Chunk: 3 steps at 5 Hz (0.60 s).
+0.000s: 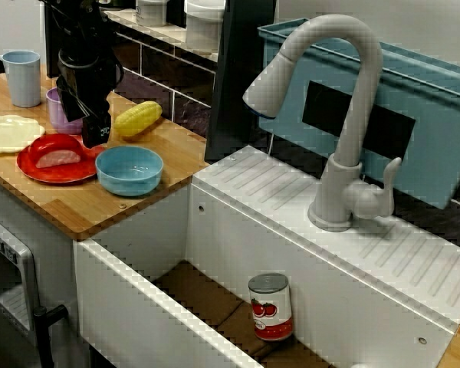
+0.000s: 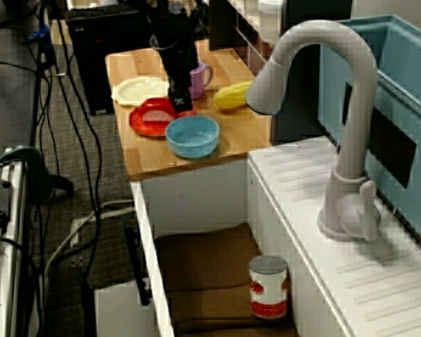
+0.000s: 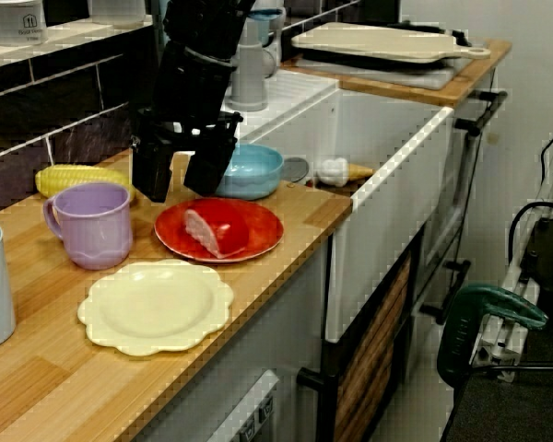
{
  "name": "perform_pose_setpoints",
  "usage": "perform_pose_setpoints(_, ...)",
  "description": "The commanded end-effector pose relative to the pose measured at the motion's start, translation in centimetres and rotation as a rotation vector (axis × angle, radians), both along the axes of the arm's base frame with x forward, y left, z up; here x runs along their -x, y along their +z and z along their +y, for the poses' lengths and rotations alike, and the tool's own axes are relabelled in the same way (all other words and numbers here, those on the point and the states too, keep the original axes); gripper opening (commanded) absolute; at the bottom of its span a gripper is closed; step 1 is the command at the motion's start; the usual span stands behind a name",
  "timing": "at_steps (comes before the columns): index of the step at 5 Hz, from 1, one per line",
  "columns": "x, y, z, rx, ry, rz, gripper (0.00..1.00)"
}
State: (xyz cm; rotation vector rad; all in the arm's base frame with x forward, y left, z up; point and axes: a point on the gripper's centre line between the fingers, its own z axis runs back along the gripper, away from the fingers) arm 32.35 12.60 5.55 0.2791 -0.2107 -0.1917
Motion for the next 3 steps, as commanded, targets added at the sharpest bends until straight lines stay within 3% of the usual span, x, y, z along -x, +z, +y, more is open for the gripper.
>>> perform_pose_setpoints(1, 0.0, 0.0, 0.0, 0.0, 0.0, 0.0, 1.0)
perform_pose_setpoints(3, 0.7, 2.4, -0.2, 0.028, -0.027, 0.035, 1.0)
